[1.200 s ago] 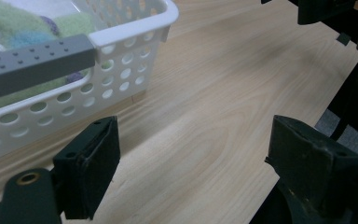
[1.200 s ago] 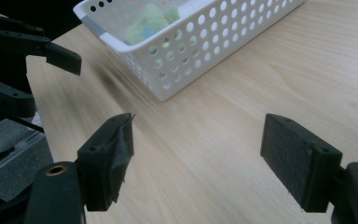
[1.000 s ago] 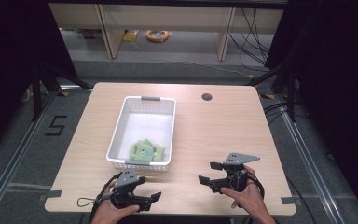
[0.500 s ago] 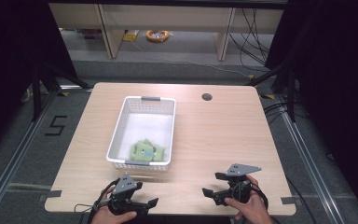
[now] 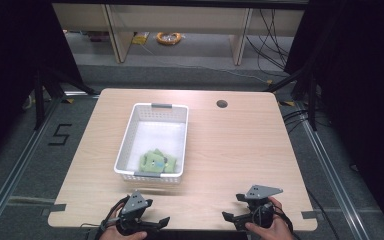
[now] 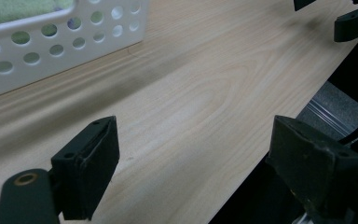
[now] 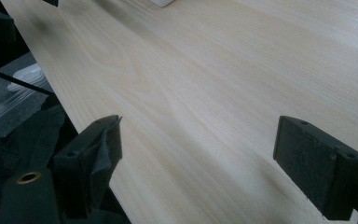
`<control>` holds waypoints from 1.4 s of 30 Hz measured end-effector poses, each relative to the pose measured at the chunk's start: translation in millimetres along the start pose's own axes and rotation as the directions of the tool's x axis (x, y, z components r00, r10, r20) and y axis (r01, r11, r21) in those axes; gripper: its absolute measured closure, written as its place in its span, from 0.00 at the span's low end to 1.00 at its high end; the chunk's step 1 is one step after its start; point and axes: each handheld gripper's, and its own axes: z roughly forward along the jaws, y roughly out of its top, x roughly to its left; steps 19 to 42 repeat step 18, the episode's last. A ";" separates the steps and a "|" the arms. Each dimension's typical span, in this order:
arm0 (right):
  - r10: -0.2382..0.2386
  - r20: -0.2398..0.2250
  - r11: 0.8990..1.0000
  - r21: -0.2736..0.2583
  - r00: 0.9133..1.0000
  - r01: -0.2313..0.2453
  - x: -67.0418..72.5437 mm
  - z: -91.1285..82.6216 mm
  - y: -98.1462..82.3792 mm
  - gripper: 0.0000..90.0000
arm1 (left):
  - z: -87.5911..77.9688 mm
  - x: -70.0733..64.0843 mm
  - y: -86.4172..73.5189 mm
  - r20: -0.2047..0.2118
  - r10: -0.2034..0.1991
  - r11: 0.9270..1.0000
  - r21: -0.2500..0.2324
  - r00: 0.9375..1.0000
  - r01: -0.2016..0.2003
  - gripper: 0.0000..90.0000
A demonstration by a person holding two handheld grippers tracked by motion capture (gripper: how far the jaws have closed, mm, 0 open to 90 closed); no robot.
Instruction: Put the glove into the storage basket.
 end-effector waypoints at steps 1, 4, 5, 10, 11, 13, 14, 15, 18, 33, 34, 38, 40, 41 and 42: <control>0.012 0.001 1.000 0.012 1.000 -0.012 0.3 -0.1 -0.8 0.18 | 0.8 0.0 -0.3 0.001 -0.004 1.000 -0.004 1.000 0.004 0.17; -0.004 0.001 1.000 0.017 1.000 0.004 -0.4 0.8 -0.6 0.18 | 0.2 1.2 -0.5 -0.003 0.021 1.000 0.011 1.000 -0.021 0.17; -0.004 0.004 1.000 0.014 1.000 0.004 -0.2 1.2 -0.6 0.18 | 0.3 1.3 -0.4 -0.001 0.025 1.000 0.014 1.000 -0.025 0.17; -0.011 0.022 1.000 0.016 1.000 0.011 0.0 1.2 -0.4 0.18 | 0.6 1.1 0.0 -0.014 0.031 0.999 0.017 0.999 -0.031 0.17; -0.023 0.015 1.000 0.017 1.000 0.022 -0.5 1.7 -0.1 0.18 | 1.9 -0.1 -0.3 -0.006 0.012 1.000 -0.004 1.000 -0.012 0.17; -0.031 -0.006 0.999 0.029 0.999 0.032 -1.7 2.4 0.2 0.18 | 1.6 0.6 -0.5 -0.011 0.012 1.000 0.001 1.000 -0.012 0.17; -0.017 -0.005 0.999 0.030 1.000 0.017 -1.1 2.6 -0.1 0.18 | 2.1 0.1 -0.5 -0.013 -0.003 1.000 -0.003 1.000 0.003 0.17; -0.022 0.018 0.999 0.028 1.000 0.022 -0.4 2.4 -0.3 0.18 | 1.7 0.7 -0.4 -0.016 0.003 1.000 0.000 1.000 -0.003 0.17; -0.022 0.028 0.999 0.034 0.999 0.021 0.0 2.5 -0.3 0.18 | 1.3 1.9 0.3 -0.024 0.015 1.000 0.003 1.000 -0.015 0.17; -0.022 0.028 0.999 0.034 0.999 0.021 0.0 2.5 -0.3 0.18 | 1.3 1.9 0.3 -0.024 0.015 1.000 0.003 1.000 -0.015 0.17; -0.022 0.028 0.999 0.034 0.999 0.021 0.0 2.5 -0.3 0.18 | 1.3 1.9 0.3 -0.024 0.015 1.000 0.003 1.000 -0.015 0.17; -0.022 0.028 0.999 0.034 0.999 0.021 0.0 2.5 -0.3 0.18 | 1.3 1.9 0.3 -0.024 0.015 1.000 0.003 1.000 -0.015 0.17; -0.022 0.028 0.999 0.034 0.999 0.021 0.0 2.5 -0.3 0.18 | 1.3 1.9 0.3 -0.024 0.015 1.000 0.003 1.000 -0.015 0.17; -0.022 0.028 0.999 0.034 0.999 0.021 0.0 2.5 -0.3 0.18 | 1.3 1.9 0.3 -0.024 0.015 1.000 0.003 1.000 -0.015 0.17; -0.022 0.028 0.999 0.034 0.999 0.021 0.0 2.5 -0.3 0.18 | 1.3 1.9 0.3 -0.024 0.015 1.000 0.003 1.000 -0.015 0.17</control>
